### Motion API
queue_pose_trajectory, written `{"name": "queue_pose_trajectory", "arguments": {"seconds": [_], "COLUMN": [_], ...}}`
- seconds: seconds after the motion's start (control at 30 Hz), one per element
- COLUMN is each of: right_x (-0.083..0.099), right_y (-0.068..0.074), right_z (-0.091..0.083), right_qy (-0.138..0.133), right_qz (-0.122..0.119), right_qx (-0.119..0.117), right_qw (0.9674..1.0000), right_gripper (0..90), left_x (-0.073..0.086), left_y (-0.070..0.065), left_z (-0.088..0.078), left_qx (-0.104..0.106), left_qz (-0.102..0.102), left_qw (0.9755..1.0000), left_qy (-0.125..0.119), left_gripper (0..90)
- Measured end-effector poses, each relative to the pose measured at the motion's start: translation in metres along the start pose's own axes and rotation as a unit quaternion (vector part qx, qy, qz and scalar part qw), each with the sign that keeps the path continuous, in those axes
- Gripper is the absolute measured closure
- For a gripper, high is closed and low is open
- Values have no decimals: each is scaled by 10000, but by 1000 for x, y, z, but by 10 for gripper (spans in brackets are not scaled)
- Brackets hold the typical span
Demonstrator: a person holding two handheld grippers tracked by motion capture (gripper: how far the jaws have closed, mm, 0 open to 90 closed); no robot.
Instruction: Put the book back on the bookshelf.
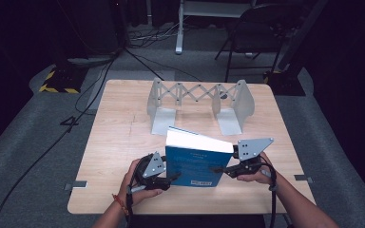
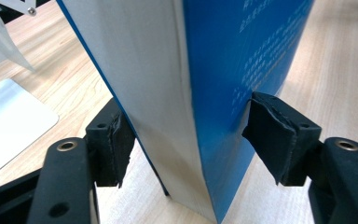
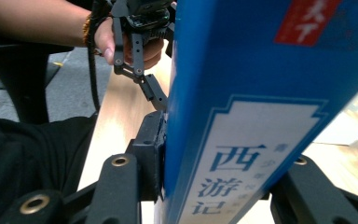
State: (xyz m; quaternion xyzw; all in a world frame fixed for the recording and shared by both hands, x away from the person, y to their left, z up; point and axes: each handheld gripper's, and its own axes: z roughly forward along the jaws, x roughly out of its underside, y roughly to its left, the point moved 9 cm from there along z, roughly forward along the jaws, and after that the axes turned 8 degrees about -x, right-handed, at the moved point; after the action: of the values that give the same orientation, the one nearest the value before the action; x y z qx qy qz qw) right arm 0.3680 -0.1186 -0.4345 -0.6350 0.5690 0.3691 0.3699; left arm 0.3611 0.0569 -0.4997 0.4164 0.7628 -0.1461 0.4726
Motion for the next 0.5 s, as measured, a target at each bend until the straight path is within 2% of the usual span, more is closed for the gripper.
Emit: {"name": "queue_pose_trajectory", "arguments": {"seconds": [0.13,0.27,0.5], "right_x": [0,3,13], "right_y": [1,1,-2], "right_z": [-1,-7,-29], "right_qy": [25,31,52], "right_qz": [98,205,331], "right_qx": [231,402,753], "right_qw": [9997,9990,9966], "right_gripper": [593,596,595], "left_x": [-4,-10,-27], "left_y": [1,0,-4], "left_z": [8,16,41], "left_qx": [-70,-46,-82], "left_qz": [-17,19,181], "left_qw": [10000,10000,9998], "left_qy": [-3,24,-6], "left_gripper": [290,288,276]}}
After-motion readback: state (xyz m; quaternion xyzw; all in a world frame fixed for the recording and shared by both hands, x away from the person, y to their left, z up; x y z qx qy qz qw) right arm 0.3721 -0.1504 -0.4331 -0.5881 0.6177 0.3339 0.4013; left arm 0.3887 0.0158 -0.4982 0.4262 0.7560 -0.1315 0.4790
